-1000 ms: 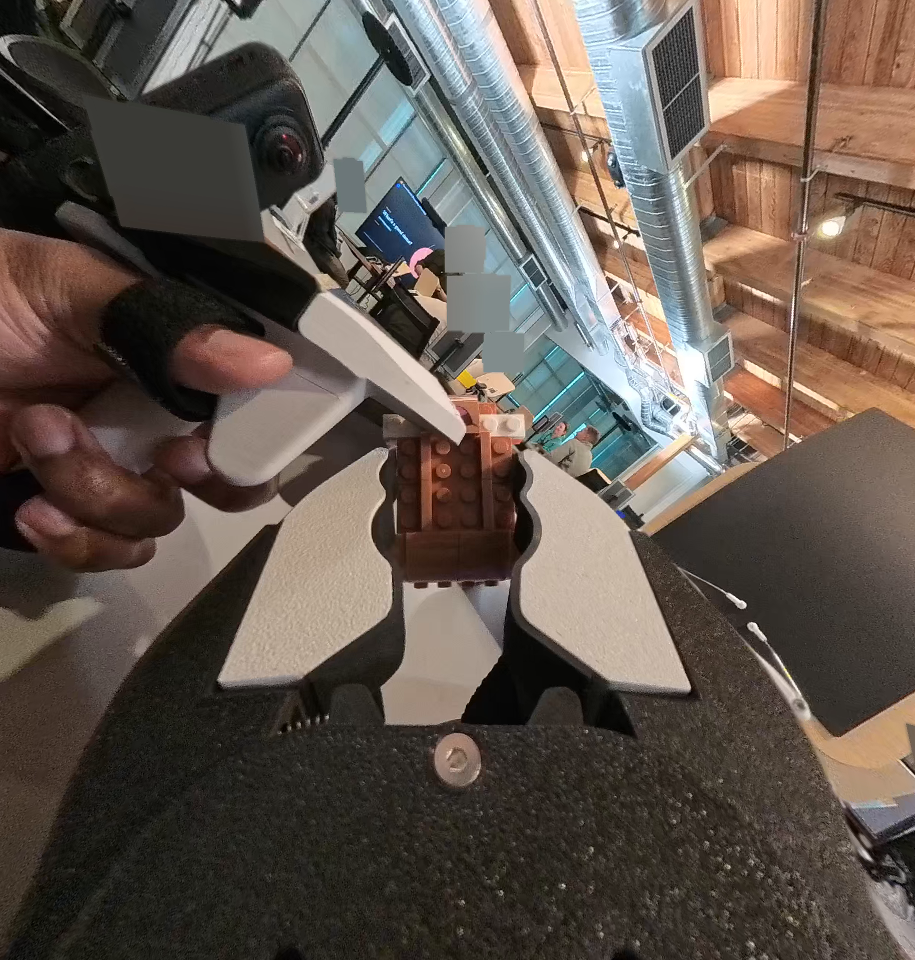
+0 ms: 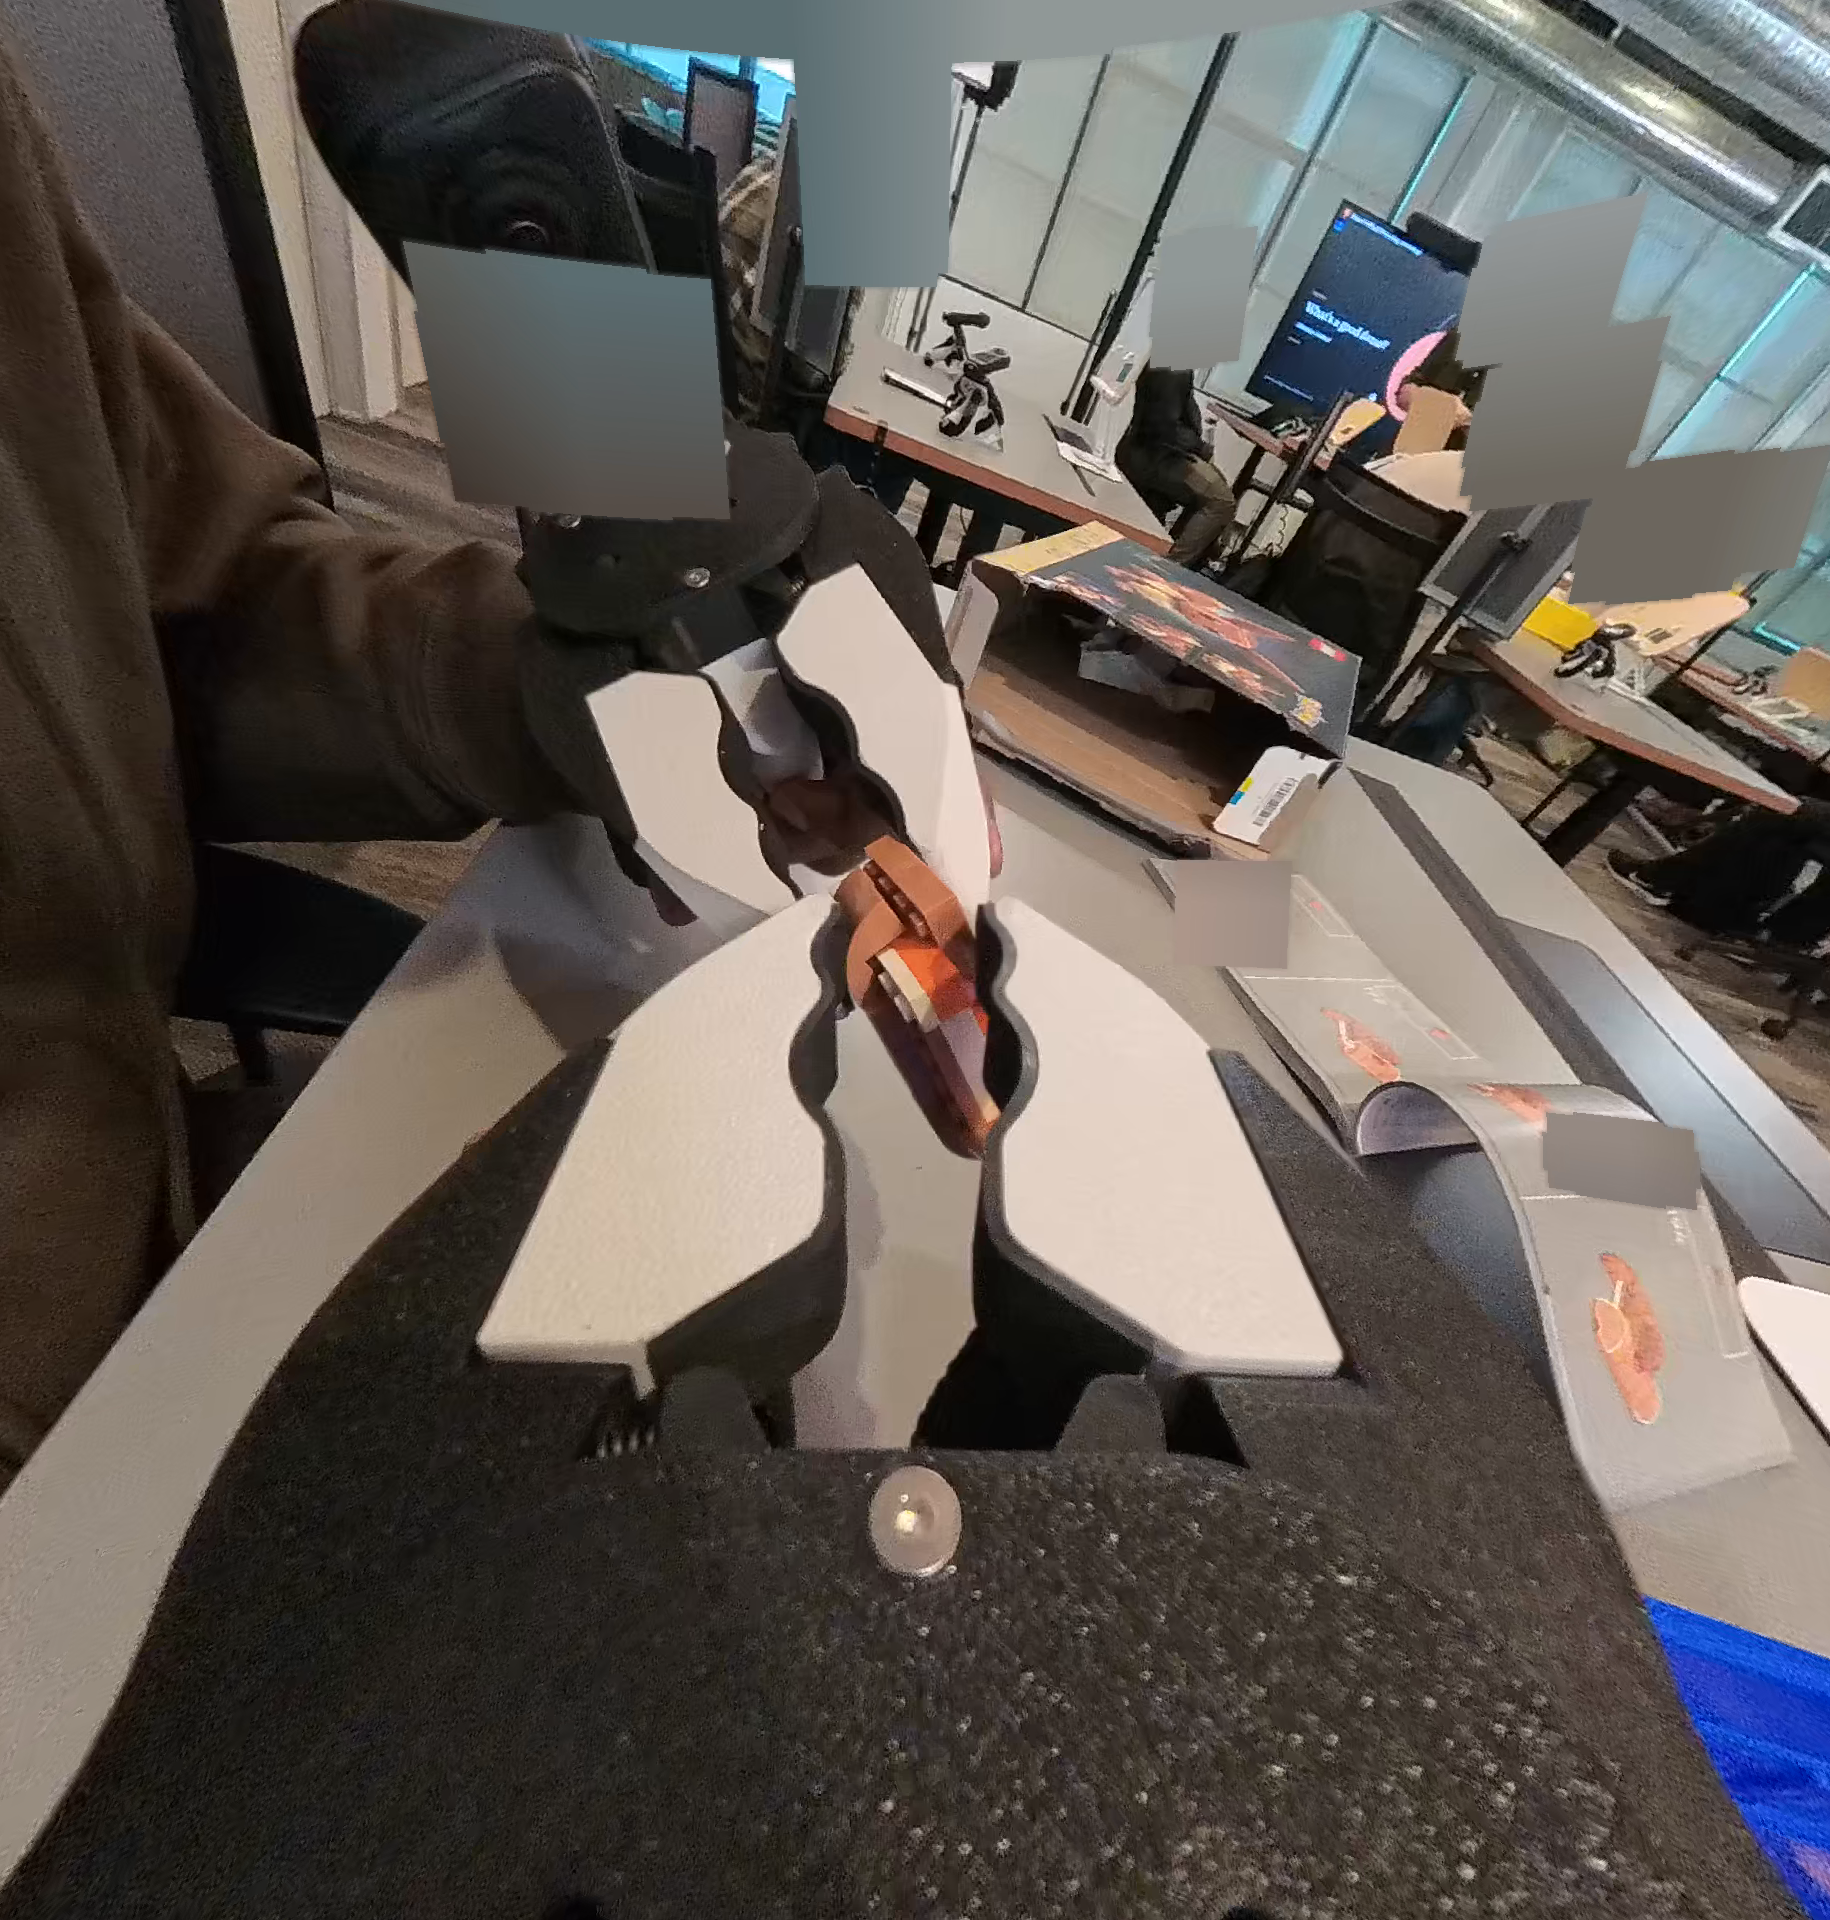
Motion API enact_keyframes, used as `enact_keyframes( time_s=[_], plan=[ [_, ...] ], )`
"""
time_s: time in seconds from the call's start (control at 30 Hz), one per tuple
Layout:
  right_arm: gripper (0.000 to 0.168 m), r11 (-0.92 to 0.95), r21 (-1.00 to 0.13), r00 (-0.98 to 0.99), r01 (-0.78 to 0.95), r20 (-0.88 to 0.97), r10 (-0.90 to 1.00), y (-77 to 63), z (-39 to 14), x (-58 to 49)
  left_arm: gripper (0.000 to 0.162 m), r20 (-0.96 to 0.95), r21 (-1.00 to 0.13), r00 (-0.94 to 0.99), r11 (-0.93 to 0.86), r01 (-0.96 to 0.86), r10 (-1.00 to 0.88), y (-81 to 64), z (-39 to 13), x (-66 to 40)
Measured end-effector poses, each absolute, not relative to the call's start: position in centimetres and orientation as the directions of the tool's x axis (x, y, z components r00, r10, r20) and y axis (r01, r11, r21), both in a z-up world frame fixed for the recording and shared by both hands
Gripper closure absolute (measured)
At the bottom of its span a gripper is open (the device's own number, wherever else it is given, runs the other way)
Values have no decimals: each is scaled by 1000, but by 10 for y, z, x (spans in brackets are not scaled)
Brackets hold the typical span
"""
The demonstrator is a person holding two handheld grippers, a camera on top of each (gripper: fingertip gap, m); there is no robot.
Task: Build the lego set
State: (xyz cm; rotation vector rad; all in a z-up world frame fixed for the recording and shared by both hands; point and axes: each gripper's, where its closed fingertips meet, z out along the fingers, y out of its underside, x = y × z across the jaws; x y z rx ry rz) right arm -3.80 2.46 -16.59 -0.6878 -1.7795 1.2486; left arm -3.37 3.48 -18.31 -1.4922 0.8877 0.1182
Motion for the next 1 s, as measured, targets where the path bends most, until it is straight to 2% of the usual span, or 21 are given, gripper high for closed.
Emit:
enact_keyframes(
  time_s=[0.4, 1.0],
  plan=[
    [147, 281, -959, -534, 20, 228, 814, 26, -171, -38, 138, -523, -826, 691, 99, -554, -499, 35, -189, -33],
    [148, 270, -962, -546, 36, 207, 812, 27, -173, -38, 138, -531, -818, 682, 93, -568, -504, 36, -190, -32]
  ],
)
